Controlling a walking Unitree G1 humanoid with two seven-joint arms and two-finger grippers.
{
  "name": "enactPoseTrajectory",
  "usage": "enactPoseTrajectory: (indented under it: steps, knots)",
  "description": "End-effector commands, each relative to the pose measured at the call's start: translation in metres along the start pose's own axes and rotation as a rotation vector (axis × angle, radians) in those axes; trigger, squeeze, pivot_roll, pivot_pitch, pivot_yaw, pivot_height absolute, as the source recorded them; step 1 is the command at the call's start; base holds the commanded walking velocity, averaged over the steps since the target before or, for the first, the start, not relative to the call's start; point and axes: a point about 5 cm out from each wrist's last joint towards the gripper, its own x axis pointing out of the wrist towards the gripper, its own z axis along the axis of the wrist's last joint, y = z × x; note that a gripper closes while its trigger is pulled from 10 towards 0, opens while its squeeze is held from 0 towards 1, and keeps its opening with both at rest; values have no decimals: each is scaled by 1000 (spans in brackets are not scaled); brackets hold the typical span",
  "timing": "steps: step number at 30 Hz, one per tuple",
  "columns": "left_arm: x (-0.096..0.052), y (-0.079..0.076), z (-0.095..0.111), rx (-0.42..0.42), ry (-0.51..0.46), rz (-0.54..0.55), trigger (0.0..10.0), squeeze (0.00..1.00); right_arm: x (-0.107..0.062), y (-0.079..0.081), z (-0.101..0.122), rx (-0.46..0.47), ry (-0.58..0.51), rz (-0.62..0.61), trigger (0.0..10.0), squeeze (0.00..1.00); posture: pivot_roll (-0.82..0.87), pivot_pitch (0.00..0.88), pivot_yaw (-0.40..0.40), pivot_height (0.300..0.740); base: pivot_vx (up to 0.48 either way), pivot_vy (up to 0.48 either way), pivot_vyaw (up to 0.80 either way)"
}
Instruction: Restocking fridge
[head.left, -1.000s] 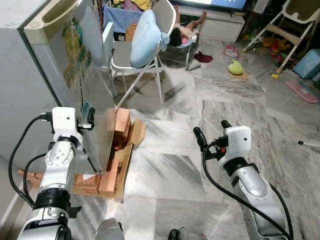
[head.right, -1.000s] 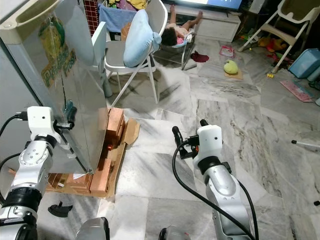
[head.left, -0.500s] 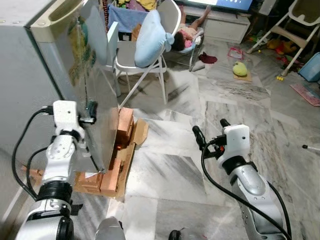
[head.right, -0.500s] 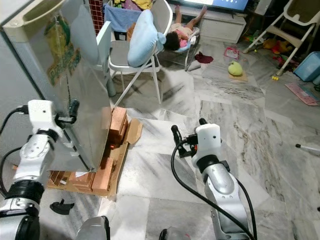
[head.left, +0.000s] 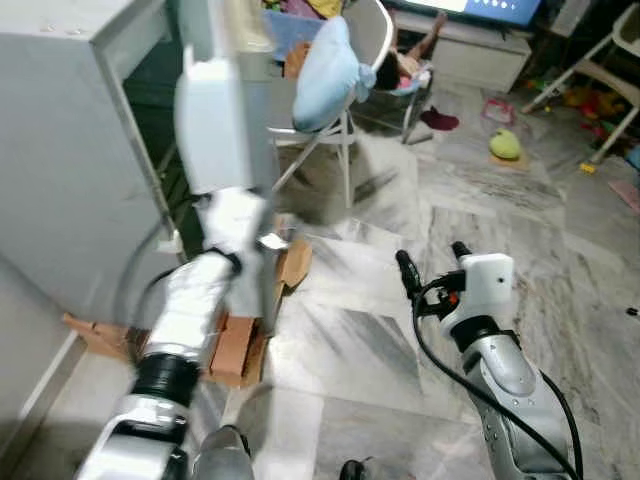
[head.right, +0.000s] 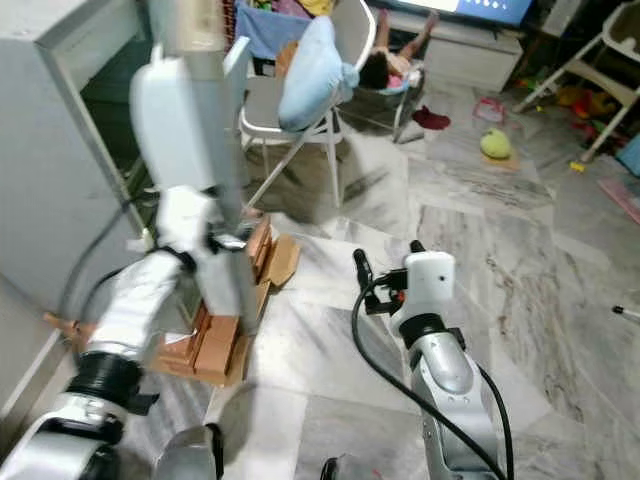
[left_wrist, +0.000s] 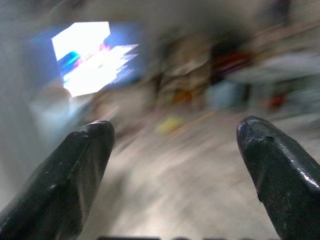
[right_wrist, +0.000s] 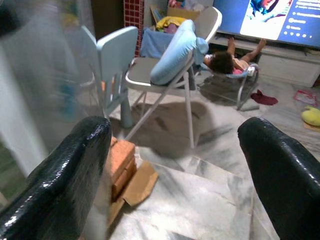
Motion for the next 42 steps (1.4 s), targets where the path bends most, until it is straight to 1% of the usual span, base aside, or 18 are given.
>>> enactPoseTrajectory:
  steps: [1, 2, 4, 5, 6, 8, 9, 10, 11, 12, 15, 20, 24, 31, 35, 40, 42]
  knots:
    - [-1, -3, -2, 22, 21, -46, 10000, 0, -3, -6, 5, -9, -15, -27, 10000, 0, -36, 42, -91, 740, 0, 0, 0]
    - [-2, -5, -8, 31, 38, -53, 10000, 0, -2, -4, 6, -10, -19, -26, 10000, 0, -42, 45, -86, 740, 0, 0, 0]
    - [-8, 3, -22, 35, 88, -32, 10000, 0, -3, -3, 5, -20, -13, -29, 10000, 0, -46, 49, -84, 740, 0, 0, 0]
    - [-8, 3, -22, 35, 88, -32, 10000, 0, -3, -3, 5, -20, -13, -29, 10000, 0, -46, 49, -84, 740, 0, 0, 0]
    - [-12, 8, -26, 26, 104, -13, 10000, 0, -4, -3, 5, -1, -12, -32, 10000, 0, -47, 51, -80, 740, 382, -259, -800]
    - [-23, 23, -33, 6, 135, 48, 10000, 0, -6, -3, 3, -3, -9, -39, 10000, 0, -45, 53, -81, 740, 398, -266, -800]
    - [-23, 23, -33, 6, 135, 48, 10000, 0, -6, -3, 3, -3, -9, -39, 10000, 0, -45, 53, -81, 740, 394, -270, -800]
    - [-32, 31, -37, 6, 159, 87, 10000, 0, -8, -2, 2, -15, -11, -34, 10000, 0, -43, 54, -83, 740, 398, -262, 0]
    - [-36, 35, -39, 0, 169, 105, 10000, 0, -7, -1, 2, -19, -12, -27, 10000, 0, -39, 54, -86, 740, 409, -244, 0]
    - [-36, 35, -39, 0, 169, 105, 10000, 0, -7, -1, 2, -19, -12, -27, 10000, 0, -39, 54, -86, 740, 409, -244, 0]
    - [-50, 37, -43, -12, 209, 134, 10000, 0, -4, 3, 1, -16, -12, -17, 10000, 0, -35, 52, -91, 740, 416, 0, 0]
    - [-53, 36, -45, -14, 218, 136, 10000, 0, -3, 4, 2, -15, -12, -15, 10000, 0, -35, 51, -95, 740, 416, 0, 0]
    - [-53, 30, -53, -12, 225, 128, 10000, 0, -1, 4, 2, -17, -13, -13, 10000, 0, -41, 46, -96, 740, 448, 0, 0]
    - [-52, 32, -53, -14, 234, 152, 10000, 0, 0, 4, 2, -16, -16, -22, 10000, 0, -43, 41, -89, 740, 475, 0, 0]
    - [-52, 31, -53, -13, 231, 145, 10000, 0, 1, 4, 1, -13, -16, -25, 10000, 0, -42, 39, -87, 740, 480, 0, 0]
    - [-51, 26, -54, -25, 229, 120, 10000, 0, 2, 4, 1, -9, -18, -27, 10000, 0, -40, 36, -85, 740, 457, 0, 0]
    - [-52, 24, -55, -32, 234, 110, 10000, 0, 3, 4, 0, -9, -18, -26, 10000, 0, -39, 34, -86, 740, 249, -407, 0]
